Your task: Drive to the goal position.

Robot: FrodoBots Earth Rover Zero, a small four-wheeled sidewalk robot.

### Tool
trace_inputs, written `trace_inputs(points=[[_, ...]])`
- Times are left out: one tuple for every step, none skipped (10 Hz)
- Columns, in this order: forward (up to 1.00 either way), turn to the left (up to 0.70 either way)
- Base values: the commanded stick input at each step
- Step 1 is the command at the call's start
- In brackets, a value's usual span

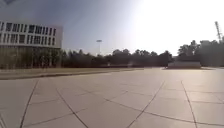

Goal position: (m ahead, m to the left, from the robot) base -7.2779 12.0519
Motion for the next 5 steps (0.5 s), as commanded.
trace_inputs(points=[[0.07,-0.05],[0.06,-0.05],[0.06,-0.05],[0.07,-0.05],[0.06,-0.05]])
